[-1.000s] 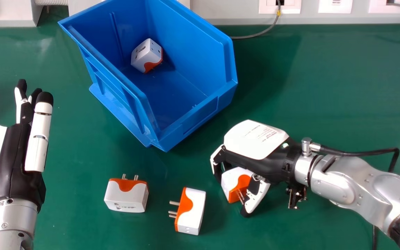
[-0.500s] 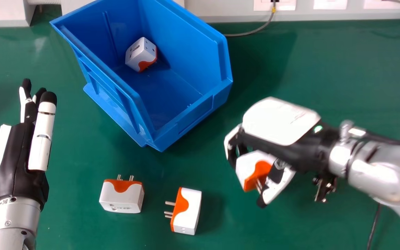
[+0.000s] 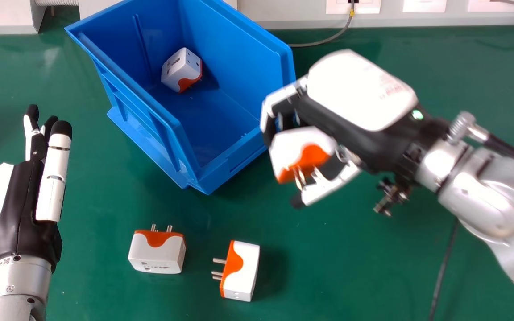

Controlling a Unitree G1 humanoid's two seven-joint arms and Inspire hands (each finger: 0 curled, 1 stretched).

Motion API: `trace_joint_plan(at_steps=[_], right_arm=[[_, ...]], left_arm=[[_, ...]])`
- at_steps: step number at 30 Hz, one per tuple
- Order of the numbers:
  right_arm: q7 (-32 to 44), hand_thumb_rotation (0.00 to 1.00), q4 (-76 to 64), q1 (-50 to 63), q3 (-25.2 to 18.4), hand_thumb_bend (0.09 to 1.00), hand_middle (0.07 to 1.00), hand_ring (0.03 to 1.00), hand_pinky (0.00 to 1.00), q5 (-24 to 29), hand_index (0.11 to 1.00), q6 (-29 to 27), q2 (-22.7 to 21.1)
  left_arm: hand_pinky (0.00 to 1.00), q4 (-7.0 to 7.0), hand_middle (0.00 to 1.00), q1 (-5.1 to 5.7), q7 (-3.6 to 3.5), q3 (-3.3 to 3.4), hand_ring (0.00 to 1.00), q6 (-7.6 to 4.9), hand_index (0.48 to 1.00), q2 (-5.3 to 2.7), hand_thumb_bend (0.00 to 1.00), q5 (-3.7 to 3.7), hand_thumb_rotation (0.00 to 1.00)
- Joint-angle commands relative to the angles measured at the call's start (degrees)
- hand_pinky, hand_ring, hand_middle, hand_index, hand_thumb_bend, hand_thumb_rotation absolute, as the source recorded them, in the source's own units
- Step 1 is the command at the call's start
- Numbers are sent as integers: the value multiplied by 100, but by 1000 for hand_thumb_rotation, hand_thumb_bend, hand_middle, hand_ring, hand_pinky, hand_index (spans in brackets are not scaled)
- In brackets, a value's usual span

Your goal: Pick all objects and put in blue box

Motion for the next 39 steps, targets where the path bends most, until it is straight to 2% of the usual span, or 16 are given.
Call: trace_joint_plan(at_steps=[1,5,9,12,19,22,23,24,25,28,30,33,35,39], right_arm=[[-203,135,143,-366,25,492,171,97,58,-43,470,61,202],[-436,141,700,-797,181,492,159,92,53,-153,469,94,598],[-802,143,1532,-1352,412,491,163,96,56,-431,469,70,918],[-1053,145,2214,-1861,572,491,191,120,81,-615,469,189,1208],[-1641,147,3753,-3041,1002,490,200,125,83,-1099,469,442,1686],[-1852,148,4435,-3545,1191,489,222,142,100,-1254,469,576,1894],[-1923,149,4683,-3716,1239,489,275,193,147,-1269,471,597,1983],[-1984,149,4902,-3863,1279,489,275,193,147,-1254,471,599,2059],[-2027,150,5158,-4021,1296,488,331,249,193,-1198,475,588,2159],[-2159,150,5814,-4395,1325,488,331,249,193,-1071,475,574,2419],[-2263,151,6228,-4627,1371,487,330,234,179,-1078,475,645,2593],[-2411,143,6821,-4986,1540,489,268,184,132,-1208,477,861,2820],[-2468,137,7096,-5157,1654,493,248,168,118,-1261,476,1003,2925],[-2587,127,7436,-5290,1797,504,216,140,93,-1220,472,1100,3067]], left_arm=[[1000,-63,1000,-22,20,16,1000,-114,1000,28,371,29,992],[1000,-29,1000,-45,15,10,1000,-121,1000,34,369,12,991],[1000,-53,1000,-5,15,-6,1000,-135,1000,40,365,40,990],[1000,-34,1000,7,5,-5,1000,-155,1000,49,365,37,990],[1000,-103,1000,89,-1,-34,1000,-189,1000,19,370,30,990],[1000,-95,1000,135,-6,-44,1000,-257,1000,20,372,42,990],[1000,-105,1000,153,-4,-51,1000,-270,1000,16,374,45,990],[1000,-127,1000,168,5,-64,1000,-271,1000,9,374,53,990],[1000,-139,1000,176,14,-74,1000,-270,1000,5,379,62,990],[1000,-186,1000,210,35,-94,1000,-258,1000,-6,379,80,990],[1000,-209,1000,227,41,-95,1000,-245,1000,-18,383,66,990],[1000,-287,1000,281,50,-103,1000,-220,1000,-47,386,46,990],[1000,-351,1000,313,69,-122,1000,-199,1000,-58,387,72,990],[1000,-383,1000,364,88,-148,1000,-211,1000,-71,388,90,990]])
